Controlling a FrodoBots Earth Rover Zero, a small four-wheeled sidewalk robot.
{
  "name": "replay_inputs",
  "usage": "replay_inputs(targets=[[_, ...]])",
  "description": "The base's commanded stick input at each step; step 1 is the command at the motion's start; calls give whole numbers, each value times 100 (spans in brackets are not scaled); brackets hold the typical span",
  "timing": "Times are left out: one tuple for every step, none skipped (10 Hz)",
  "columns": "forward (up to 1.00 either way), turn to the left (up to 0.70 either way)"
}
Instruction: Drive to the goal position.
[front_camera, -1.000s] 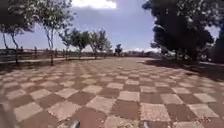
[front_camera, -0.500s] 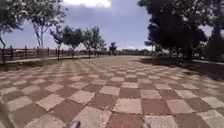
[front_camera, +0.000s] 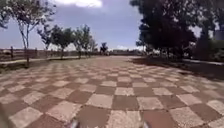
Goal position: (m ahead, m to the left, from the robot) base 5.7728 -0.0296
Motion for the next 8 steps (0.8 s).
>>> replay_inputs(targets=[[70,-27],[70,-27],[70,-27],[70,-27],[70,-27],[70,-27],[70,-27],[70,-27]])
